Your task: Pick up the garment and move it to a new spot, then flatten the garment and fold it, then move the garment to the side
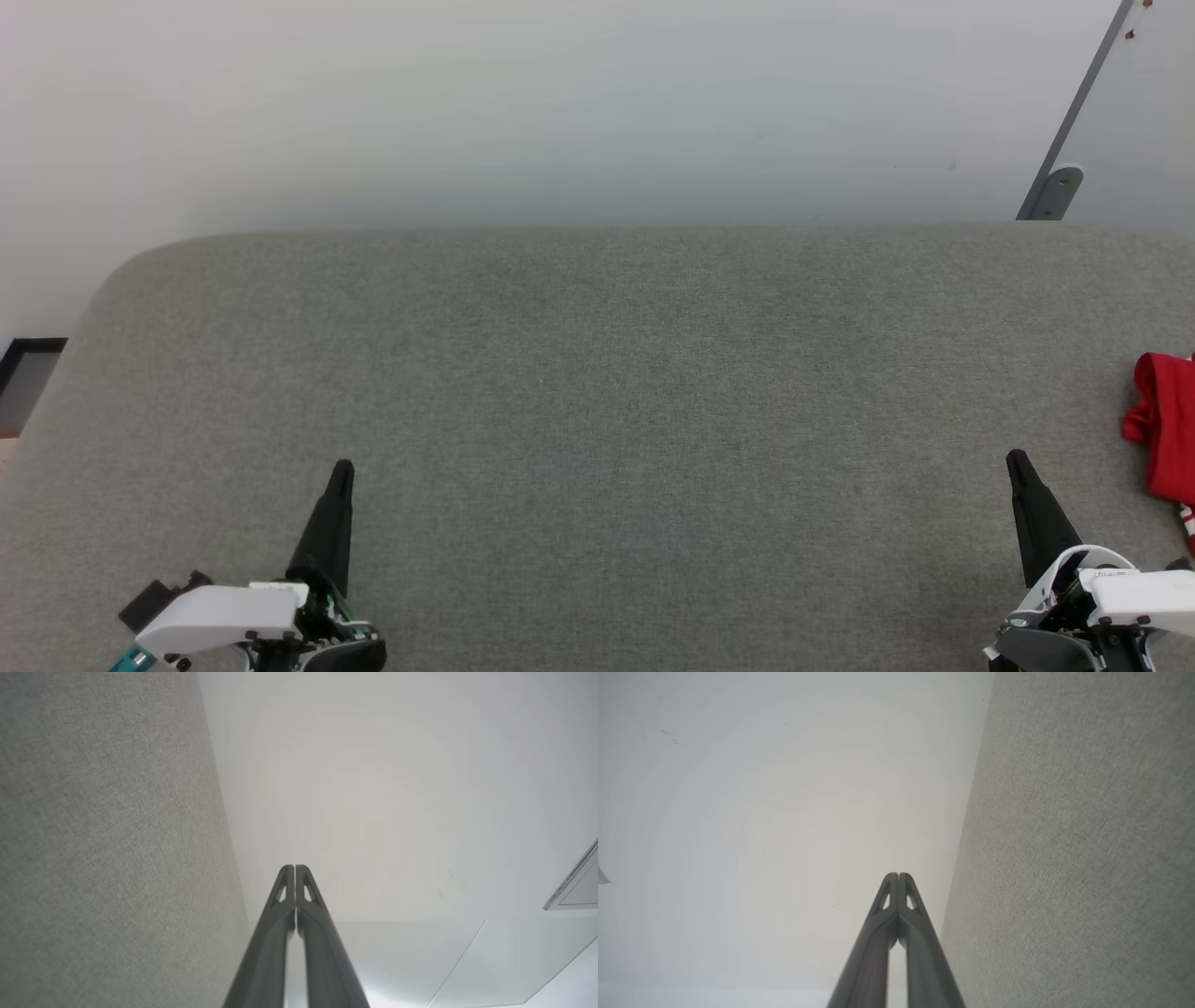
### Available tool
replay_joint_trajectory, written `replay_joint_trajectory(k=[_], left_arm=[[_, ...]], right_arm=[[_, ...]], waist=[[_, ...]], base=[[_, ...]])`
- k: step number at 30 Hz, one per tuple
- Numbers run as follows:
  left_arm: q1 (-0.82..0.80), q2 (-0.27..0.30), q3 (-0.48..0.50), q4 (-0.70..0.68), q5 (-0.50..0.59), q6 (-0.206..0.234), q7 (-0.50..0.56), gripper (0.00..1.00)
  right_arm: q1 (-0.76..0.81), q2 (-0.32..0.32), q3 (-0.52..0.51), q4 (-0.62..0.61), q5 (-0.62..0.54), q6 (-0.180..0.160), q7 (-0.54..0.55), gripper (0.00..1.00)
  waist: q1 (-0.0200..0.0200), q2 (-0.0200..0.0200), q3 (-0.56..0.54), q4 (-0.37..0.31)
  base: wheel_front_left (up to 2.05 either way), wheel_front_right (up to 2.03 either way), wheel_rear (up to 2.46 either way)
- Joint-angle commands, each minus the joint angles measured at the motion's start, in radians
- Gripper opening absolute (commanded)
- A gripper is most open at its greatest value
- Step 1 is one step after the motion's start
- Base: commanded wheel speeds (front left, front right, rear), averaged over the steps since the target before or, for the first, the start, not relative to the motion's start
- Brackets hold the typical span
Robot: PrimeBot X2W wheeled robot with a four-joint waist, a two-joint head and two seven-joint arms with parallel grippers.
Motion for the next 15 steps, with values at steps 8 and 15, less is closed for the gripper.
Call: replay_joint_trajectory(k=[8,15], left_arm=[[-0.009,0.0,0.001,-0.002,-0.004,0.001,0.001,0.0],[-0.009,0.0,0.001,-0.002,-0.004,0.001,0.001,0.0]], right_arm=[[-0.002,0.003,0.0,-0.003,0.005,-0.001,0.002,0.0],[-0.002,0.003,0.0,-0.003,0.005,-0.001,0.002,0.0]], waist=[[0.0,0.0,0.0,0.0],[0.0,0.0,0.0,0.0]], base=[[0.0,0.0,0.0],[0.0,0.0,0.0]])
